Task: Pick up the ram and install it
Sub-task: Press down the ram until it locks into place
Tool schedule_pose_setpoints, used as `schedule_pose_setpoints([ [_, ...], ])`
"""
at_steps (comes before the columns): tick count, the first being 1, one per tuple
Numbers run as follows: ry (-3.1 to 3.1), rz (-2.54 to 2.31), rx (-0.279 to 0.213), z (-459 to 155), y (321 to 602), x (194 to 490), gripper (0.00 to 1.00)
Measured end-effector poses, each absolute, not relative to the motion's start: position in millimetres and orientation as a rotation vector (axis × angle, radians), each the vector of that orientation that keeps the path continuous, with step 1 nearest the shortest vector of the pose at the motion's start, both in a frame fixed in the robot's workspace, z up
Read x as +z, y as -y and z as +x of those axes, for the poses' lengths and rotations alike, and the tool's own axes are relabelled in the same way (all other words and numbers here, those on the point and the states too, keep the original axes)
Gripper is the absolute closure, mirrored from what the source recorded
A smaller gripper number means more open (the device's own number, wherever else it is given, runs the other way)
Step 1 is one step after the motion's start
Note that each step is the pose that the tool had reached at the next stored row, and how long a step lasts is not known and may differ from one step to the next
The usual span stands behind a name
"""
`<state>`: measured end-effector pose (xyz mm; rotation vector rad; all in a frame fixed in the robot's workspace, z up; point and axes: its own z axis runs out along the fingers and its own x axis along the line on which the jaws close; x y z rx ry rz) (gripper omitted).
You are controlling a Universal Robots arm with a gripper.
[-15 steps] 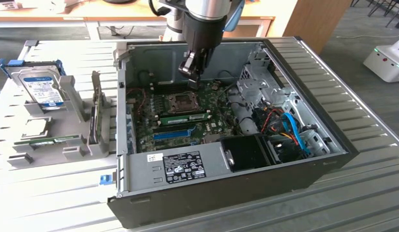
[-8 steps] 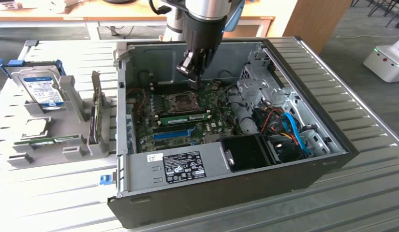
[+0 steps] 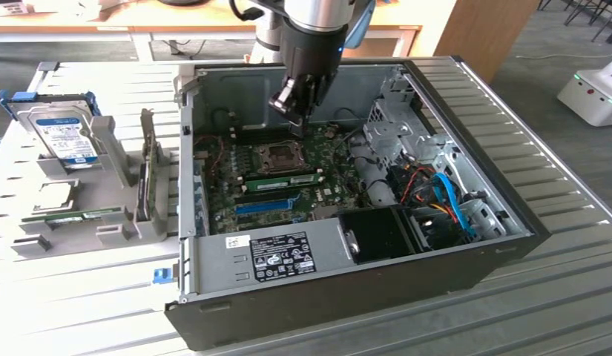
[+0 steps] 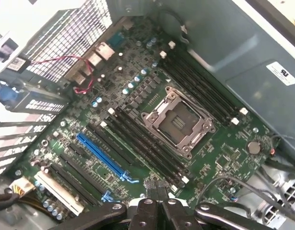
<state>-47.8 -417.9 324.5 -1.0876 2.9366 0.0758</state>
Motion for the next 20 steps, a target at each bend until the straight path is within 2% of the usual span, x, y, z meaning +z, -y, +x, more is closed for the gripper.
schedule_pose_setpoints([
  [20,-3.015,-0.833,0.073,-47.8,417.8,323.6,0.89],
])
